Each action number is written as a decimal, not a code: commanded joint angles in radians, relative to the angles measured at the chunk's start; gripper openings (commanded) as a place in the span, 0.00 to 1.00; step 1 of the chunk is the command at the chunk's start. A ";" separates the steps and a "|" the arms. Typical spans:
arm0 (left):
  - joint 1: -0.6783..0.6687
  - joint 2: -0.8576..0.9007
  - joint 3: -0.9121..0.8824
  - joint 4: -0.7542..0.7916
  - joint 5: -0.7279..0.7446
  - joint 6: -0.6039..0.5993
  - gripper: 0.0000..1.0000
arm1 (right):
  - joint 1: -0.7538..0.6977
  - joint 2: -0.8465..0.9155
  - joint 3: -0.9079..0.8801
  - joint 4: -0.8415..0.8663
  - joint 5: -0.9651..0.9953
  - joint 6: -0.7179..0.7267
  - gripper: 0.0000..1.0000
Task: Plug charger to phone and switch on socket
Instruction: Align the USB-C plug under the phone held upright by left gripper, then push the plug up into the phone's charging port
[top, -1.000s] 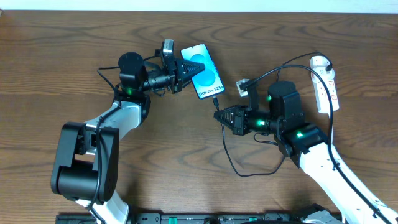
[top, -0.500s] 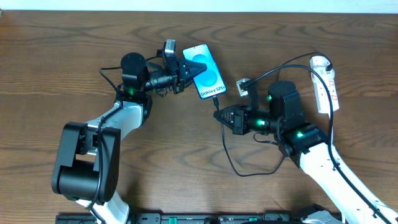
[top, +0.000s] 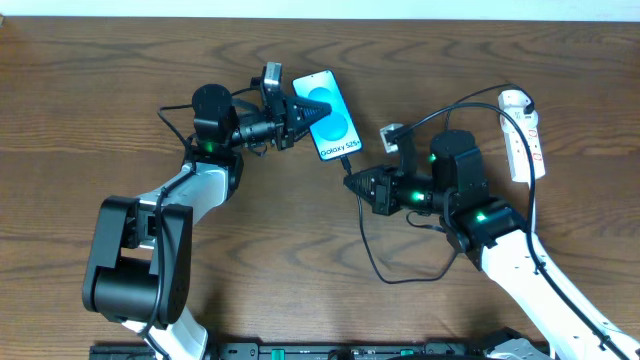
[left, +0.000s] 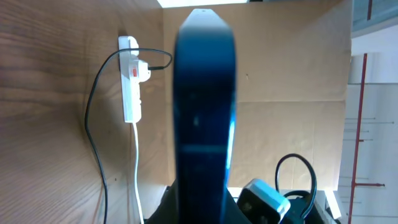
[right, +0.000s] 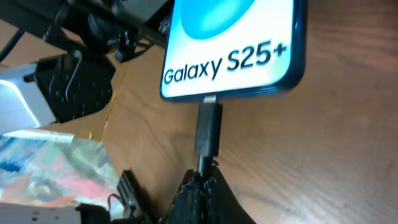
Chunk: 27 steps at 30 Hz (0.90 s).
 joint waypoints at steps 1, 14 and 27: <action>-0.016 -0.012 0.029 0.013 0.091 0.020 0.07 | 0.000 0.007 0.004 0.021 0.084 -0.022 0.01; -0.029 -0.012 0.029 0.012 0.029 0.060 0.07 | 0.000 0.002 0.005 -0.063 0.058 -0.169 0.37; -0.029 -0.012 0.029 0.012 0.003 0.111 0.07 | 0.174 -0.296 0.015 -0.255 0.530 -0.281 0.52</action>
